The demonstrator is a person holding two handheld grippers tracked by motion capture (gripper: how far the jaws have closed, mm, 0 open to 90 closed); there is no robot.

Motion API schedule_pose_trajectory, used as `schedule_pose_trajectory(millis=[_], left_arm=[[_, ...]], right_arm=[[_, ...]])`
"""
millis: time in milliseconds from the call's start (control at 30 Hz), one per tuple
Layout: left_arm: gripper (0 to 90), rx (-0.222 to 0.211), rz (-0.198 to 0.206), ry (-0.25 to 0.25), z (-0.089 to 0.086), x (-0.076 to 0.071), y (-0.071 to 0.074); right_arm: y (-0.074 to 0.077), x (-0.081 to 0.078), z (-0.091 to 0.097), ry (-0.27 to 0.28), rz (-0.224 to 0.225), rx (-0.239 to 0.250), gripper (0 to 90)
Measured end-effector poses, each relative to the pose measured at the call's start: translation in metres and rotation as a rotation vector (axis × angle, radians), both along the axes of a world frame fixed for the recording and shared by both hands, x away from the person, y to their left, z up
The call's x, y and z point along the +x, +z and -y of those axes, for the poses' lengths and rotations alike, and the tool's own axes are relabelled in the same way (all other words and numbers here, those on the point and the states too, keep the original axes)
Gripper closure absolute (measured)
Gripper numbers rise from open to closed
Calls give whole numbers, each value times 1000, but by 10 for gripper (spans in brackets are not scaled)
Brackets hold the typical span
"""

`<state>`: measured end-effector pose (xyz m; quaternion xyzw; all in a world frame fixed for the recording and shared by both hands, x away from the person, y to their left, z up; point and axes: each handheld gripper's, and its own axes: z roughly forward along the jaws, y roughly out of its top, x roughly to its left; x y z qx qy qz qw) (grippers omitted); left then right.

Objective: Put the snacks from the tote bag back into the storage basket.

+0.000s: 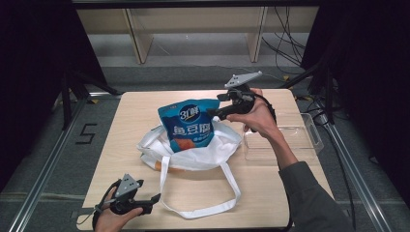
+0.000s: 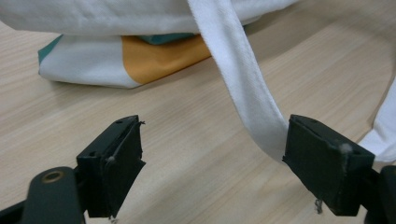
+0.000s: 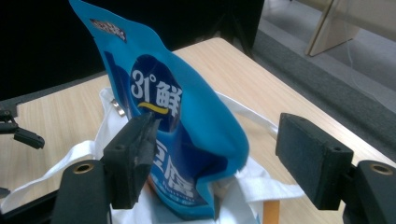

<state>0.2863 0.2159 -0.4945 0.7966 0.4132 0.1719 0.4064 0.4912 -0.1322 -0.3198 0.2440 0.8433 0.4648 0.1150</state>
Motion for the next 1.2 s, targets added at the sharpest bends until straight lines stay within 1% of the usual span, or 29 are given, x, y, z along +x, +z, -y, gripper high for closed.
schedule_pose_trajectory(millis=[67, 100, 133, 167, 200, 233, 267, 300, 367, 400, 433, 467, 500, 533, 567, 600, 633, 667, 700, 733, 800, 833, 867, 900, 967, 1000, 1133, 1167, 1200], left_arm=[[184, 12, -4, -1, -1, 0, -1], [184, 26, -6, -14, -2, 1, 0], [184, 28, -10, -13, -2, 1, -1], [184, 22, -8, -8, -1, 1, -1], [184, 41, -13, -17, -2, 1, -1], [184, 31, -8, -6, -1, 0, -1], [185, 40, -6, -2, 0, 0, -1], [185, 33, -7, -15, -1, 0, -1], [187, 29, -11, 2, 0, -1, -2], [187, 13, 0, 3, 0, -1, -3], [188, 14, -6, -4, -1, -2, -3], [190, 21, 1, -14, -1, -1, -2], [190, 32, -7, -16, -2, -1, -2], [191, 32, -7, -16, -2, -1, -2], [191, 33, -6, -18, -3, -1, -2], [191, 41, -4, -22, -3, -2, -2], [191, 26, -9, -11, -2, -2, -3], [191, 43, 1, -27, -3, -1, -2], [191, 22, -13, -9, -2, -2, -3], [191, 40, 0, -22, -3, -2, -2], [191, 25, -11, -11, -2, -2, -3], [191, 23, -12, -10, -2, -2, -3], [193, 26, -11, -10, -2, -2, -3], [194, 26, -11, -10, -2, -2, -3], [197, 32, -8, -15, -2, -2, -2], [199, 29, 7, -13, -2, -1, -4], [204, 29, 5, -13, -2, -1, -4], [207, 44, 3, -22, -3, -1, -3], [208, 24, -7, -6, -2, -2, -4]], right_arm=[[0, 2, -2, 0, 1, -11, 316], [-1, 4, -4, 23, 9, -8, 324], [-1, 5, -5, 20, -1, -6, 335], [-2, 6, -7, 20, 9, -6, 353], [-2, 8, -8, 25, 9, -9, 374], [-3, 8, -9, 25, -3, -12, 383], [-2, 9, -10, 42, -2, -21, 401], [-2, 10, -12, 42, -14, -29, 428], [-4, 12, -15, 62, 9, -25, 456], [-4, 12, -16, 62, -14, -36, 474], [-5, 14, -17, 72, -8, -44, 489], [-5, 15, -18, 75, -6, -42, 516], [-6, 17, -19, 78, -2, -19, 552], [-6, 17, -19, 78, -2, -19, 552], [-5, 18, -19, 85, -20, -27, 571], [-5, 19, -19, 88, -17, -28, 596], [-4, 20, -20, 102, -28, -32, 653], [-4, 20, -20, 102, -28, -32, 653], [-5, 22, -21, 113, -17, -22, 692], [-5, 23, -20, 124, -20, -26, 707], [-5, 23, -20, 132, -25, -25, 732], [-5, 25, -19, 135, -8, -19, 745], [-5, 25, -18, 156, -33, -14, 777], [-5, 25, -18, 156, -33, -14, 777], [-5, 26, -17, 171, -25, -15, 831], [-5, 26, -17, 178, -19, -15, 852], [-5, 28, -16, 194, -19, -9, 884], [-4, 31, -16, 216, -1, -24, 891], [-3, 30, -16, 213, -22, -26, 891]])
